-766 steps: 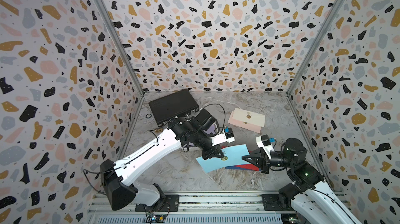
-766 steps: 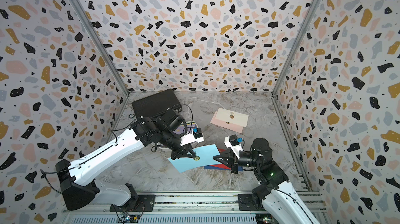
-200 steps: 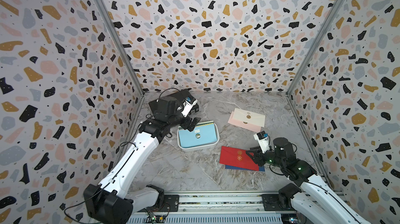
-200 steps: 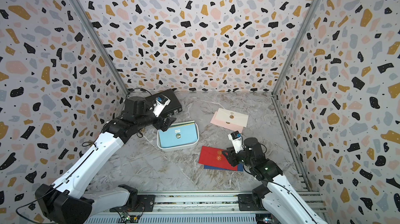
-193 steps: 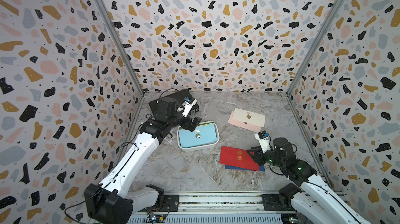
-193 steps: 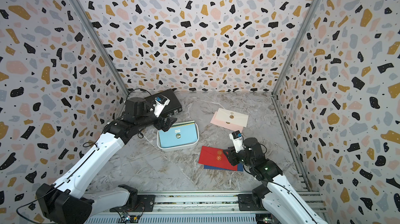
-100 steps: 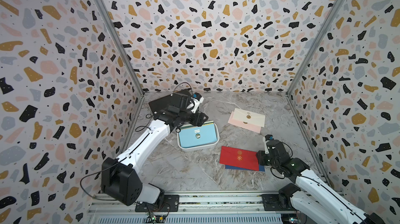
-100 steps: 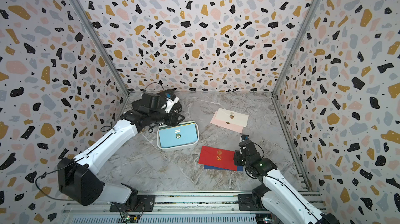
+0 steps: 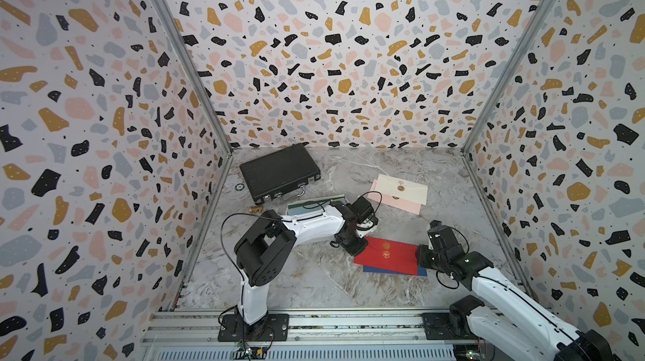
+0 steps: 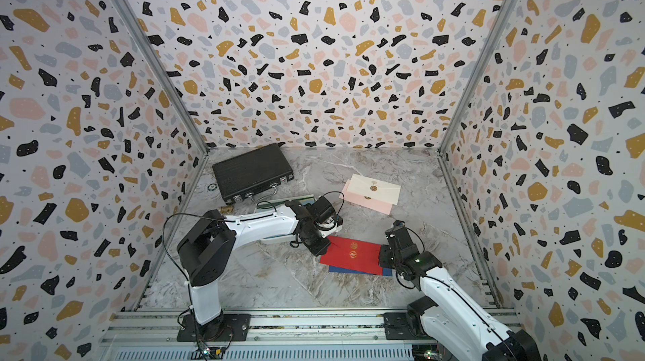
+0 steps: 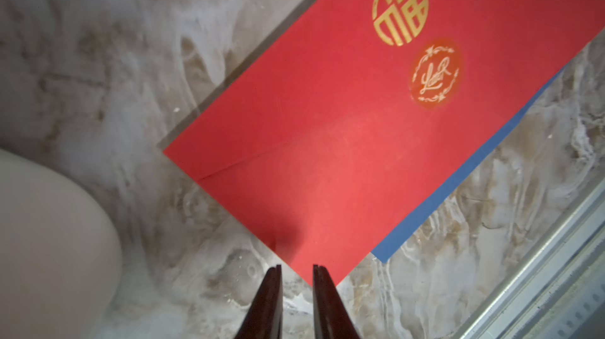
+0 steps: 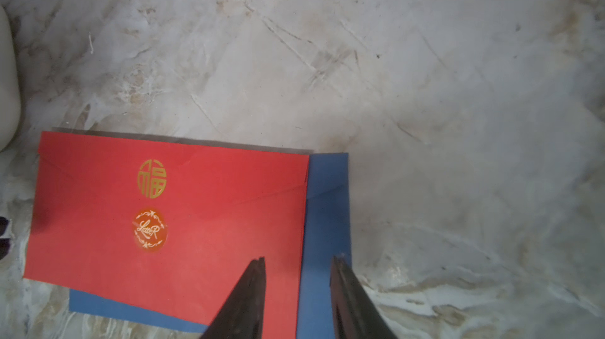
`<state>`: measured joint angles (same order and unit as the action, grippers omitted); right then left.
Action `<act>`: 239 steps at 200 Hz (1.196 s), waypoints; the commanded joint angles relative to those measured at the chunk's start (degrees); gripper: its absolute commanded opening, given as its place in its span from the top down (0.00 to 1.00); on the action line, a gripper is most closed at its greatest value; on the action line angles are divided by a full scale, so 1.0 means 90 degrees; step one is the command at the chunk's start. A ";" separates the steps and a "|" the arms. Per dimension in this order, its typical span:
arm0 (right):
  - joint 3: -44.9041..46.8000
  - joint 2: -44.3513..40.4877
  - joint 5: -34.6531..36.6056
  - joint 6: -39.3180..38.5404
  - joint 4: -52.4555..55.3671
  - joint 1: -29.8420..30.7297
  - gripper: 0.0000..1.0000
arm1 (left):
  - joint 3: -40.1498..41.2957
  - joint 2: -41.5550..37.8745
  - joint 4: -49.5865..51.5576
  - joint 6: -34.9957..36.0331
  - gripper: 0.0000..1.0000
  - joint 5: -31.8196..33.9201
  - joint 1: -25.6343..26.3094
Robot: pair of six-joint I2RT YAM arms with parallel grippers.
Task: Put the sealed envelopes into the storage box
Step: Pick up the envelope from the center of the board.
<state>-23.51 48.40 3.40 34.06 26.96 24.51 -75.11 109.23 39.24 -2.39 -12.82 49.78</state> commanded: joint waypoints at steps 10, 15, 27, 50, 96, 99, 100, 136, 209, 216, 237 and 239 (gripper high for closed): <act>-0.0061 0.0029 -0.0199 -0.0028 0.0038 -0.0091 0.62 | -0.0124 0.0071 0.0009 -0.0168 0.82 0.0142 0.0082; -0.0063 0.0058 -0.0210 -0.0039 0.0036 -0.0097 0.62 | -0.0085 0.0070 -0.0032 -0.0181 0.82 0.0126 0.0099; -0.0072 0.0116 -0.0257 -0.0043 0.0001 -0.0125 0.62 | 0.0030 0.0062 -0.0141 -0.0232 0.83 0.0099 0.0106; -0.0081 0.0243 -0.0382 -0.0069 -0.0063 -0.0174 0.61 | 0.0204 0.0081 -0.0224 -0.0296 0.83 0.0187 0.0128; -0.0089 0.0474 -0.0532 -0.0075 -0.0152 -0.0299 0.60 | 0.0410 0.0153 -0.0283 -0.0415 0.85 0.0419 0.0205; -0.0091 0.0488 -0.0542 -0.0074 -0.0151 -0.0310 0.60 | 0.0412 0.0164 -0.0284 -0.0425 0.85 0.0448 0.0217; -0.0092 0.0494 -0.0543 -0.0079 -0.0157 -0.0311 0.60 | 0.0419 0.0166 -0.0291 -0.0426 0.85 0.0458 0.0219; -0.0081 0.0684 -0.0788 -0.0094 -0.0327 -0.0423 0.59 | 0.0460 0.0342 -0.0297 -0.0551 0.88 0.0698 0.0278; 0.0004 0.1061 -0.1323 -0.0059 -0.0779 -0.0840 0.53 | 0.0437 0.0510 -0.0259 -0.0554 0.90 0.0770 0.0293; 0.0036 0.1095 -0.1407 -0.0046 -0.0861 -0.0898 0.53 | 0.0436 0.0510 -0.0263 -0.0551 0.90 0.0779 0.0299; 0.0102 0.1234 -0.1682 0.0044 -0.1096 -0.1039 0.51 | 0.0462 0.0520 -0.0269 -0.0552 0.90 0.0788 0.0295; 0.0107 0.1248 -0.1700 0.0051 -0.1110 -0.1050 0.51 | 0.0462 0.0527 -0.0269 -0.0549 0.91 0.0789 0.0291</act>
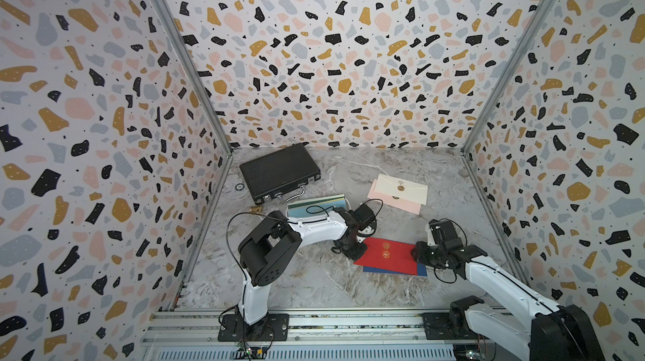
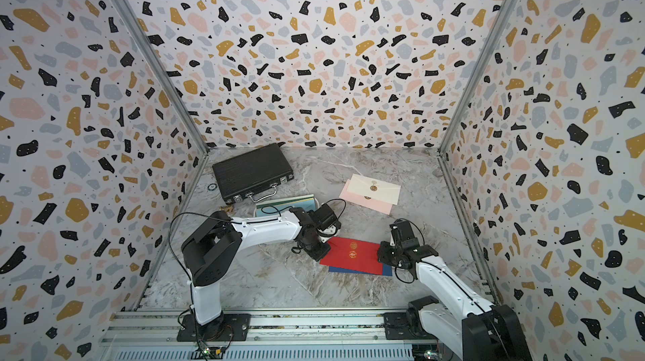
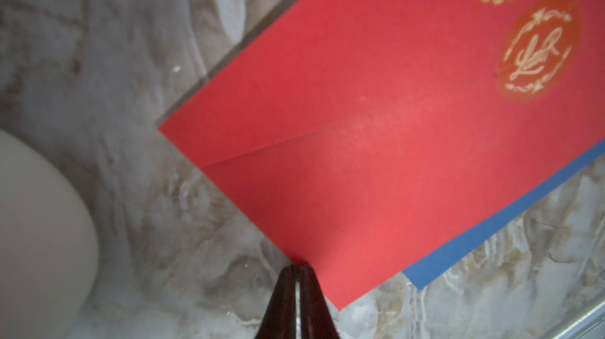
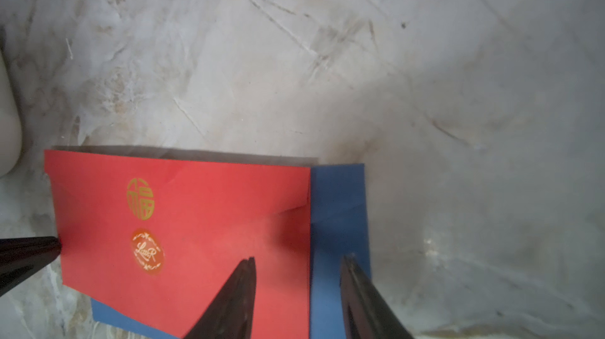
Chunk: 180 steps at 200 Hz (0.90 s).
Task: Put the sealed envelopes into the storage box
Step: Pick up the envelope from the center of the board.
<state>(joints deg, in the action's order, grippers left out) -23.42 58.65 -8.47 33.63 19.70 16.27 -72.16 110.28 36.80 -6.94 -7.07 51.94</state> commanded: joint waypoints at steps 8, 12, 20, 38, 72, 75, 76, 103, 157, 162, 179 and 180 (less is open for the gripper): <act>0.0094 0.0182 -0.0474 0.0148 -0.0350 -0.0183 0.51 | 0.0125 0.0422 0.0008 -0.0049 0.91 0.0151 0.0050; 0.0099 0.0219 -0.0517 0.0158 -0.0373 -0.0209 0.50 | 0.0119 0.0432 0.0015 -0.0044 0.91 0.0151 0.0050; 0.0106 0.0290 -0.0587 0.0180 -0.0417 -0.0247 0.50 | 0.0125 0.0442 0.0020 -0.0042 0.91 0.0151 0.0054; 0.0124 0.0411 -0.0703 0.0227 -0.0455 -0.0317 0.49 | 0.0108 0.0471 0.0019 -0.0045 0.91 0.0150 0.0050; 0.0208 0.0511 -0.0927 0.0328 -0.0586 -0.0420 0.48 | 0.0078 0.0535 0.0042 -0.0039 0.92 0.0141 0.0060; 0.0218 0.0521 -0.0961 0.0348 -0.0610 -0.0430 0.48 | 0.0067 0.0539 0.0050 -0.0036 0.92 0.0140 0.0059; 0.0224 0.0527 -0.0977 0.0357 -0.0613 -0.0430 0.48 | 0.0068 0.0544 0.0051 -0.0038 0.92 0.0140 0.0064; 0.0240 0.0556 -0.1478 0.0502 -0.0835 -0.0475 0.48 | 0.0047 0.0579 0.0060 -0.0022 0.92 0.0141 0.0078; 0.0113 -0.0015 -0.1974 0.0644 -0.0804 -0.0488 0.48 | 0.0013 0.0633 0.0082 -0.0017 0.92 0.0151 0.0102; 0.0116 -0.0096 -0.2000 0.0663 -0.0793 -0.0490 0.49 | 0.0012 0.0631 0.0085 -0.0017 0.92 0.0150 0.0098; 0.0122 -0.0363 -0.2064 0.0764 -0.0730 -0.0488 0.48 | 0.0002 0.0661 0.0094 -0.0019 0.93 0.0150 0.0098; 0.0122 -0.0373 -0.2070 0.0775 -0.0732 -0.0489 0.48 | 0.0001 0.0659 0.0093 -0.0020 0.93 0.0151 0.0098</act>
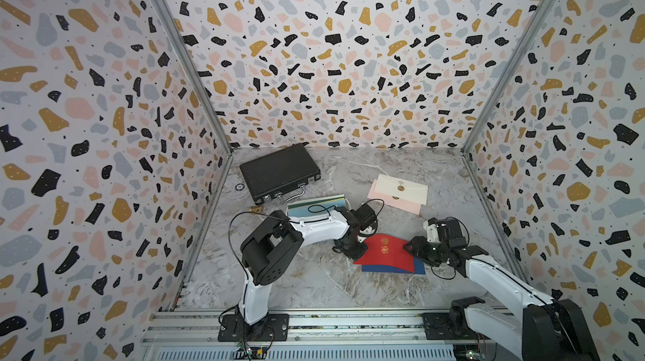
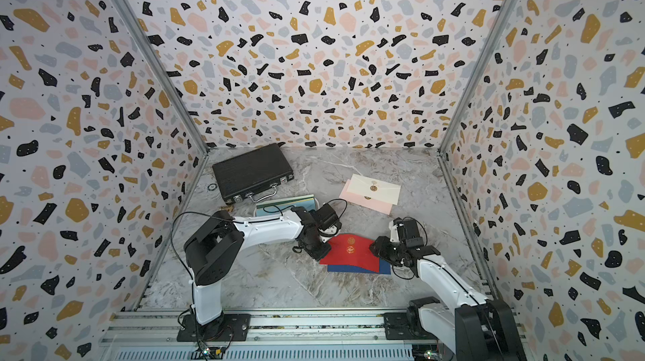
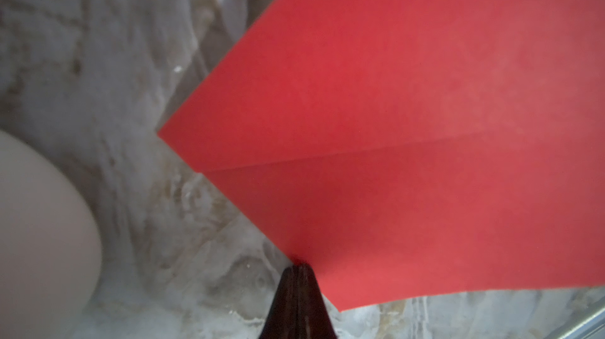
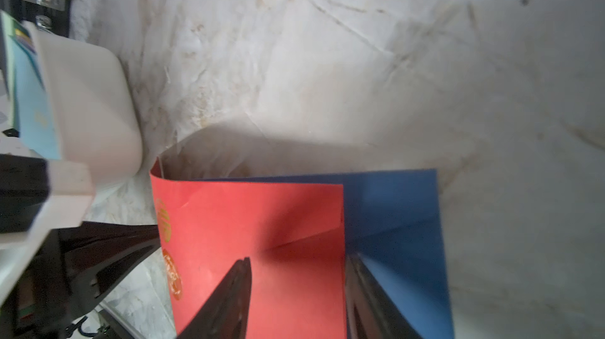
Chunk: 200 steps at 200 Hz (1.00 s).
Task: Put the sealed envelopes into the storage box
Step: Pick up the envelope from the center of the board.
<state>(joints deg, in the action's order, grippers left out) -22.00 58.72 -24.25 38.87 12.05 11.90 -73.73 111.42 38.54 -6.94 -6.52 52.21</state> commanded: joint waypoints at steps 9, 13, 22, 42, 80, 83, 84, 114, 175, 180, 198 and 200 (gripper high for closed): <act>-0.0017 -0.0503 -0.0415 0.0242 0.0086 -0.0003 0.48 | 0.0167 0.0553 -0.0095 -0.0016 0.93 0.0090 0.0071; -0.0007 -0.0561 -0.0469 0.0271 0.0053 0.0000 0.48 | 0.0157 0.0555 -0.0103 -0.0015 0.93 0.0082 0.0069; 0.0003 -0.0679 -0.0568 0.0334 0.0029 0.0000 0.48 | 0.0157 0.0565 -0.0084 -0.0020 0.93 0.0090 0.0073; 0.0012 -0.0973 -0.0770 0.0478 -0.0073 -0.0003 0.48 | 0.0165 0.0569 -0.0084 -0.0015 0.93 0.0082 0.0079; 0.0107 -0.1420 -0.1237 0.1135 -0.0647 0.0000 0.49 | 0.0128 0.0609 -0.0069 0.0001 0.93 0.0068 0.0078; 0.0117 -0.1455 -0.1270 0.1203 -0.0701 -0.0001 0.49 | 0.0126 0.0614 -0.0065 0.0001 0.93 0.0070 0.0078; 0.0119 -0.1465 -0.1275 0.1225 -0.0722 -0.0003 0.49 | 0.0122 0.0616 -0.0064 0.0000 0.94 0.0066 0.0078; 0.0094 -0.1726 -0.1232 0.1190 -0.0470 0.0000 0.54 | 0.0121 0.0628 -0.0064 0.0008 0.94 0.0061 0.0086; 0.0083 -0.1612 -0.1042 0.0242 0.0468 -0.0004 0.88 | 0.0150 0.0562 -0.0074 0.0000 0.91 0.0059 0.0082; 0.0104 -0.1609 -0.1090 0.0234 0.0419 -0.0002 0.91 | 0.0146 0.0554 -0.0083 0.0000 0.91 0.0061 0.0080; 0.0059 -0.1606 -0.1246 0.0042 0.0301 -0.0004 1.00 | 0.0181 0.0421 -0.0108 -0.0006 0.87 0.0078 0.0082; 0.0041 -0.1608 -0.1247 0.0033 0.0308 -0.0004 1.00 | 0.0177 0.0393 -0.0109 -0.0017 0.86 0.0080 0.0079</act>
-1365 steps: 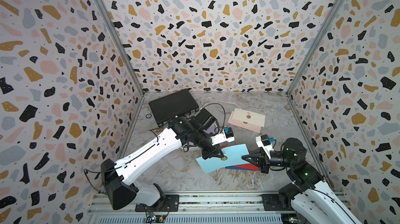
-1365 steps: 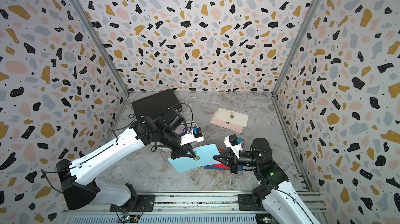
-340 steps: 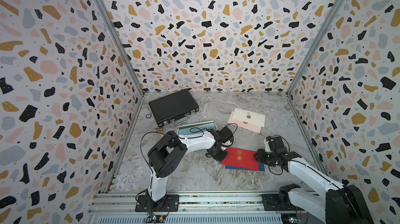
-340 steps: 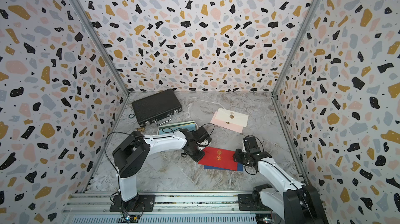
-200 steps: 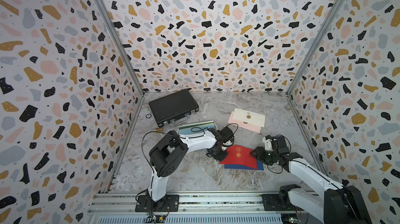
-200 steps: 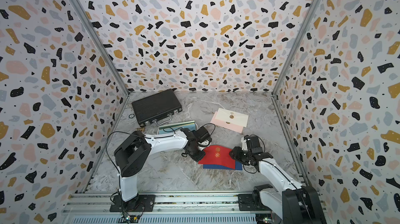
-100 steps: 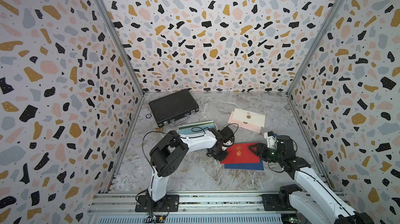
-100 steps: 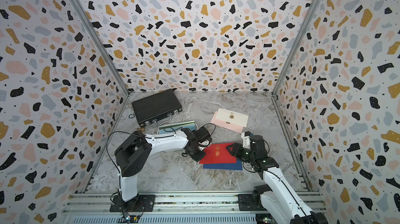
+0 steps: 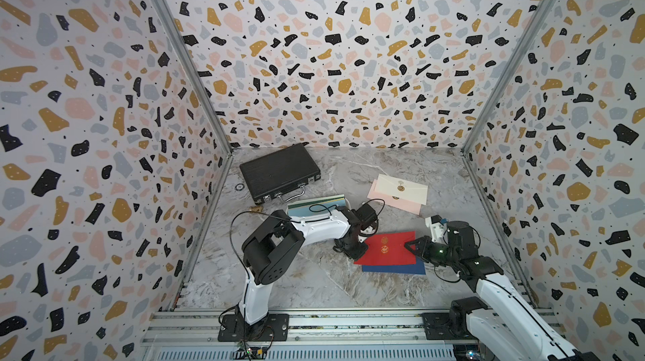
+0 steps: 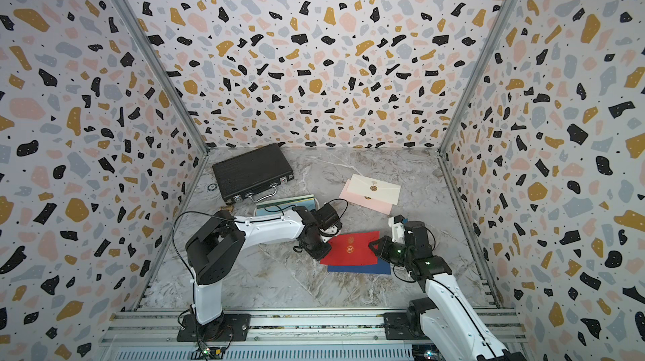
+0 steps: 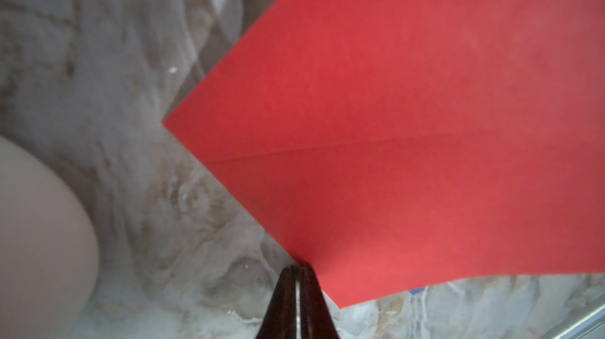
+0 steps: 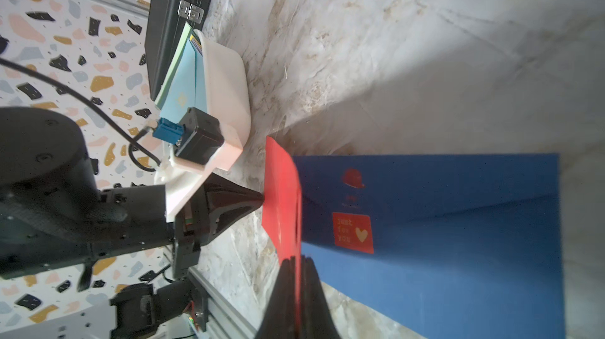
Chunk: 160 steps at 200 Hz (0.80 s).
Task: Put the sealed envelopes into the storage box
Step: Pick up the envelope from the center of the board.
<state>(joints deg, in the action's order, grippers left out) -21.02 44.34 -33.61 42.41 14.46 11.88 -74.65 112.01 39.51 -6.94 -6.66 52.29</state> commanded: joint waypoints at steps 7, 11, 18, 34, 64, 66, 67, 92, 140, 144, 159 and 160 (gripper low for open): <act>-0.0125 -0.0030 -0.0211 -0.0425 0.0070 -0.0001 1.00 | 0.0297 0.0174 -0.0210 -0.0066 0.82 0.0118 0.0069; -0.0156 -0.0038 -0.0209 -0.0464 0.0082 0.0005 1.00 | 0.0314 0.0064 -0.0211 -0.0117 0.79 0.0151 0.0069; -0.0221 -0.0058 -0.0223 -0.0527 0.0090 0.0004 1.00 | 0.0300 -0.0175 -0.0182 -0.0216 0.75 0.0189 0.0070; -0.0378 -0.0111 -0.0306 -0.0616 0.0106 0.0005 1.00 | 0.0298 -0.0959 -0.0142 -0.0368 0.65 0.0045 0.0071; -0.0782 -0.0296 -0.0580 -0.0826 0.0365 0.0008 1.00 | 0.0031 -0.2478 0.0340 -0.0146 0.47 0.0307 0.0053; -0.0812 -0.0317 -0.0601 -0.0858 0.0385 0.0008 1.00 | 0.0011 -0.2575 0.0391 -0.0112 0.45 0.0348 0.0043; -0.0835 -0.0331 -0.0616 -0.0876 0.0395 0.0008 1.00 | -0.0008 -0.2618 0.0418 -0.0091 0.45 0.0373 0.0041; -0.1108 -0.0522 -0.0876 -0.1493 0.0470 0.0119 1.00 | -0.0615 -0.3203 0.1103 0.0506 0.35 0.0555 -0.0129; -0.0801 -0.0482 -0.2074 -0.2011 -0.1257 0.0653 1.00 | -0.1522 -0.3110 0.1772 0.1395 0.22 0.0078 -0.0386; -0.0793 -0.0491 -0.2123 -0.2025 -0.1383 0.0689 1.00 | -0.1541 -0.3109 0.1762 0.1470 0.22 -0.0025 -0.0395; -0.0726 -0.0492 -0.2344 -0.2009 -0.1891 0.0810 1.00 | -0.1408 -0.3175 0.1557 0.1674 0.21 -0.0484 -0.0440; -0.0724 -0.0488 -0.2362 -0.2008 -0.1915 0.0819 1.00 | -0.1401 -0.3181 0.1543 0.1691 0.21 -0.0512 -0.0440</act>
<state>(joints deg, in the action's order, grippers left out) -28.18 40.42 -48.62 26.52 7.44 17.67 -87.48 83.11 51.55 2.74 -5.34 48.71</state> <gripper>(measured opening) 0.041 0.787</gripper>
